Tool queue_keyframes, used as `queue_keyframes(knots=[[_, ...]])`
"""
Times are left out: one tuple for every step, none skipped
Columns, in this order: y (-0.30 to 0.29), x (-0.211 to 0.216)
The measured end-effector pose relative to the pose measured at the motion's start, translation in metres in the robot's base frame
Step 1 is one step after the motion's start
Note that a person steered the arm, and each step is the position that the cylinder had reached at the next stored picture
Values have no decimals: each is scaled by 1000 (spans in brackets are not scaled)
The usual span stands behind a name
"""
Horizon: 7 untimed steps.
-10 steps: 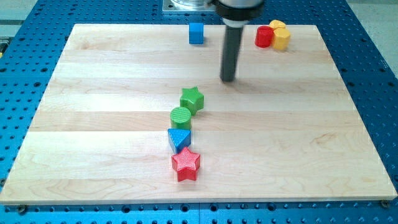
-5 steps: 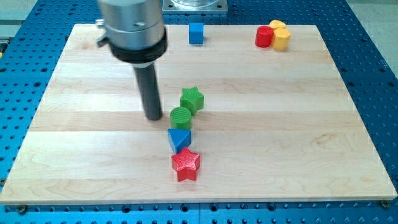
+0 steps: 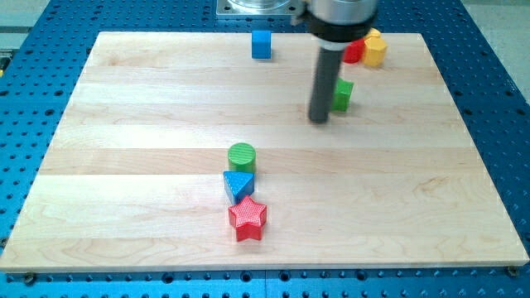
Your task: Push the green star into the red circle
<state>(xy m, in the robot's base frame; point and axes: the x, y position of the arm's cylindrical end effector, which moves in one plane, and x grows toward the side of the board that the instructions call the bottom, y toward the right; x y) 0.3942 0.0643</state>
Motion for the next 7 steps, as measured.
queue_keyframes(knots=[[46, -39], [57, -38], [70, -3], [93, 1], [110, -53], [119, -58], [133, -61]])
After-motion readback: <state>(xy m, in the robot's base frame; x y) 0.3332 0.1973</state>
